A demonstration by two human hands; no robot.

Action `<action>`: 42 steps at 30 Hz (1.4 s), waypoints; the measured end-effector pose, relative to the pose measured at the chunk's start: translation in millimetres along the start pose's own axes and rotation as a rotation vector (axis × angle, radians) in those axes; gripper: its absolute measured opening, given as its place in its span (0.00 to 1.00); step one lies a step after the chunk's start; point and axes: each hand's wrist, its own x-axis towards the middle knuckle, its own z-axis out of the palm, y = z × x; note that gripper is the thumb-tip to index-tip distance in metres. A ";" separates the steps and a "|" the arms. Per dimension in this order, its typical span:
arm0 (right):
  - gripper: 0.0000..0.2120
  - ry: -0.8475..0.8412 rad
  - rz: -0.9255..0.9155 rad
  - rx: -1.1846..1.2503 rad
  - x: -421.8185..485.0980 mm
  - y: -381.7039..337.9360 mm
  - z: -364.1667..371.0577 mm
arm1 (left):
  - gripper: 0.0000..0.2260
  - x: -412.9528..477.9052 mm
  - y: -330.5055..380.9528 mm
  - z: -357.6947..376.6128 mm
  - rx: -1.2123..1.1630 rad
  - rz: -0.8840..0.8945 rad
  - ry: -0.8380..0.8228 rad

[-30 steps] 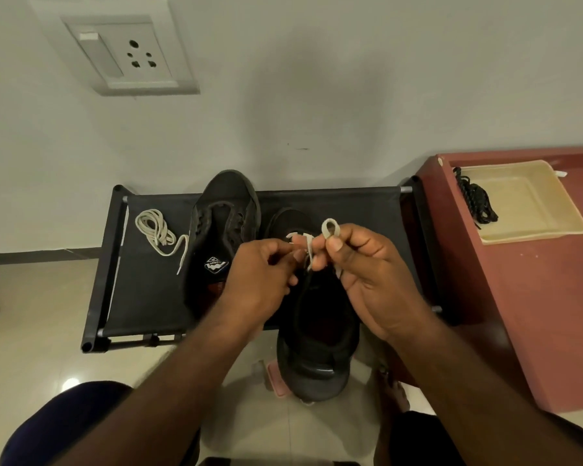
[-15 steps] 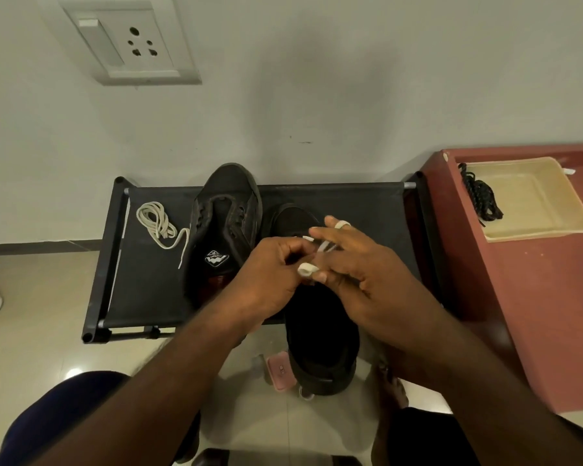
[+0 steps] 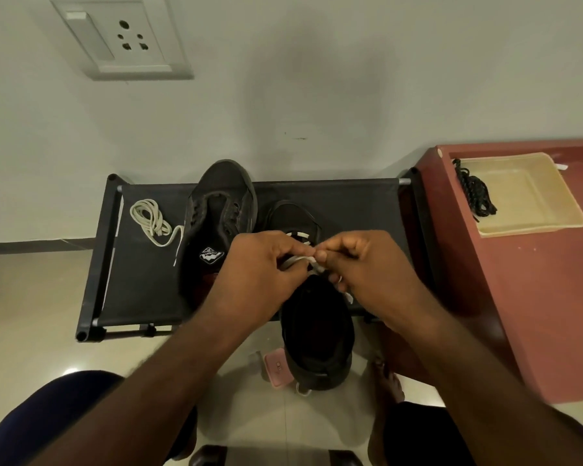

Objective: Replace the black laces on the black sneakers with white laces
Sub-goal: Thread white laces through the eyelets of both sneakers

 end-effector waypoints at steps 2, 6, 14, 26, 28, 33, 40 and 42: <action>0.07 -0.097 -0.077 -0.122 -3.2 -2.6 -0.9 | 0.08 2.2 -2.6 0.6 0.021 0.030 0.030; 0.05 -0.227 -0.093 -0.121 -4.3 -5.2 -3.5 | 0.08 4.6 -8.0 0.2 0.026 0.048 0.016; 0.09 -0.196 0.065 0.209 3.5 -0.6 0.2 | 0.21 10.3 -14.8 -2.6 0.164 0.061 -0.080; 0.06 -0.194 0.027 0.257 7.9 7.4 2.1 | 0.15 3.2 -5.5 -5.7 0.120 -0.045 -0.256; 0.06 -0.192 -0.016 0.141 10.8 10.3 -3.1 | 0.13 1.8 -7.9 -8.4 0.269 -0.056 -0.262; 0.06 -0.120 -0.044 -0.128 16.1 18.9 -18.5 | 0.11 -15.4 -17.9 -23.8 0.556 -0.118 -0.241; 0.08 -0.043 -0.014 -0.061 9.0 24.7 -13.4 | 0.12 -30.5 -19.3 -28.3 0.630 -0.063 -0.196; 0.05 0.094 0.061 0.217 7.6 26.7 -16.0 | 0.13 -34.1 -24.4 -27.6 0.582 -0.048 -0.193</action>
